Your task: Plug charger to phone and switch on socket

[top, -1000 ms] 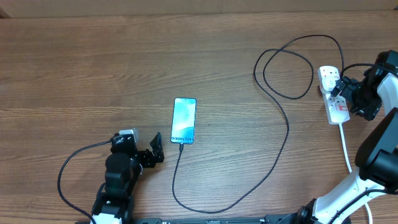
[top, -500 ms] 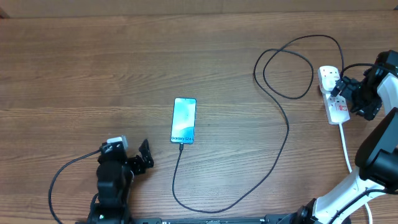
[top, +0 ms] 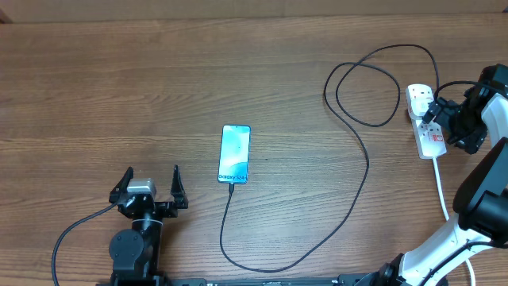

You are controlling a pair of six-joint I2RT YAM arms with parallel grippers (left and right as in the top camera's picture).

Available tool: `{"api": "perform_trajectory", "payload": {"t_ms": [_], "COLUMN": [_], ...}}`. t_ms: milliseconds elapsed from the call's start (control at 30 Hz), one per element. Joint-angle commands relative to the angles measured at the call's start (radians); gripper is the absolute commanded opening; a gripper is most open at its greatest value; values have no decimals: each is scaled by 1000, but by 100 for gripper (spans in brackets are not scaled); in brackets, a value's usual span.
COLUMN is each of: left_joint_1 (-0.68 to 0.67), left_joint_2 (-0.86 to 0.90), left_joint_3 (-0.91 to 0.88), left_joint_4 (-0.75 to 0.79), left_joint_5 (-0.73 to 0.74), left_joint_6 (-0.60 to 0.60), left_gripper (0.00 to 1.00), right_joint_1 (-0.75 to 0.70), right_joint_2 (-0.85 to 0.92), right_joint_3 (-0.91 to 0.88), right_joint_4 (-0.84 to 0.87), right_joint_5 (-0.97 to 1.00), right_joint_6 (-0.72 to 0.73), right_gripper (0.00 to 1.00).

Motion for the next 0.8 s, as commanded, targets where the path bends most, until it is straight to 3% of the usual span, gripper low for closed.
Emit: {"api": "perform_trajectory", "payload": {"t_ms": [0,767], "left_joint_1": [7,7], "left_joint_2": [-17,-16], "left_joint_3": [-3,-3], "left_joint_4": [-4,1], "left_joint_5": [12,10], "left_joint_6": [66,15], "left_gripper": [100,100], "right_joint_1": [4,4], "right_joint_2": [6,6], "right_joint_3": [25,25], "right_joint_4": [14,14], "right_joint_5": [-16,-16], "right_joint_6": [3,3], "right_gripper": [100,100]}}
